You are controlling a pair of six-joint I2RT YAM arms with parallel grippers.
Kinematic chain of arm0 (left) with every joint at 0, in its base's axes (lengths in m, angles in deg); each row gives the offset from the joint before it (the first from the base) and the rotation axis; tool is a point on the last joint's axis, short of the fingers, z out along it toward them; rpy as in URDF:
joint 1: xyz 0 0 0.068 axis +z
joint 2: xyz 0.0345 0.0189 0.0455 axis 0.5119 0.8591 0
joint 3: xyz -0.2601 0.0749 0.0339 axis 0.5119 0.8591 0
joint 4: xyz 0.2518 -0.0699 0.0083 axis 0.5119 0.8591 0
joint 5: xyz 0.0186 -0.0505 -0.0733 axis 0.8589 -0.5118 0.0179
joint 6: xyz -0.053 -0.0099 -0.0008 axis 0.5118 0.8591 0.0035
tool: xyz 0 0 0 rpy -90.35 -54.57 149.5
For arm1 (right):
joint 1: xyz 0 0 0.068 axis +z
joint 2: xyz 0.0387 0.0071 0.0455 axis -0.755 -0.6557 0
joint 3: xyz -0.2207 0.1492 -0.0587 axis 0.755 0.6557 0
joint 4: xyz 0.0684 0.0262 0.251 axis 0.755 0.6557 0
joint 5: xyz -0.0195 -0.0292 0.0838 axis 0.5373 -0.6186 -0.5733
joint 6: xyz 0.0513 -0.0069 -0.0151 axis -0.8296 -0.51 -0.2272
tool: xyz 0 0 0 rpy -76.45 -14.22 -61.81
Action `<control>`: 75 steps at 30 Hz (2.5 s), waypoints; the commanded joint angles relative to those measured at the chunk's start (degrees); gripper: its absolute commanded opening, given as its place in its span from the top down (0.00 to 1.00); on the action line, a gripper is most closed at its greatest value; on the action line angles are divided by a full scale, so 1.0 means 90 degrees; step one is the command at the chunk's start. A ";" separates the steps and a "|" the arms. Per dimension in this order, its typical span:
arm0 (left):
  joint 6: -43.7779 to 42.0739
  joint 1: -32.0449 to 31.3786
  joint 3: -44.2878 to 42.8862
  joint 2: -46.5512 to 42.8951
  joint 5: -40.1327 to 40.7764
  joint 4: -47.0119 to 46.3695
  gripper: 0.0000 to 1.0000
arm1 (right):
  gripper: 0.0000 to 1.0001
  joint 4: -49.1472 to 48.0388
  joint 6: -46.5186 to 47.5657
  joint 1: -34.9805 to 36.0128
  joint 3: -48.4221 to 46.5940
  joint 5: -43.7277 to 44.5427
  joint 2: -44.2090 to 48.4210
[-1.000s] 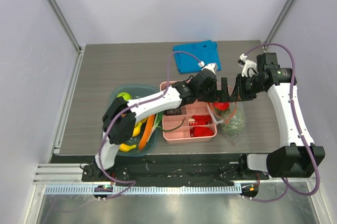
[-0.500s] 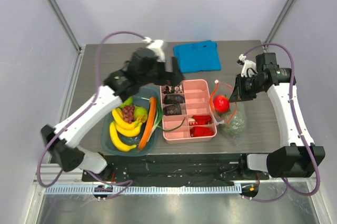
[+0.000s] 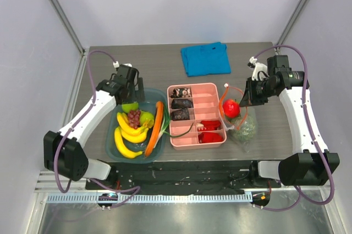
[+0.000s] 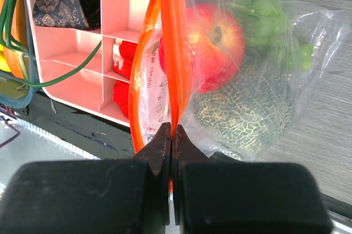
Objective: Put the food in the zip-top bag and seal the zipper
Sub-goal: Pick up the fake fruit from the bin, then place the fake fruit in the zipper food storage bag.
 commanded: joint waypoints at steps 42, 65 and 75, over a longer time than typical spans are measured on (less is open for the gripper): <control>-0.0294 -0.1877 -0.1476 0.0527 -0.2628 -0.2595 0.54 | 0.99 0.0125 0.0216 0.0010 -0.0174 0.0355 0.0043; 0.1991 -0.4057 -0.2872 0.3681 -0.4740 -0.4893 0.53 | 0.99 0.0320 0.0138 0.0010 -0.0710 -0.0377 0.0278; 0.0733 -0.4330 -0.3439 0.3801 -0.4546 -0.2989 0.32 | 0.99 0.0428 0.0099 0.0010 -0.1102 -0.0875 0.0395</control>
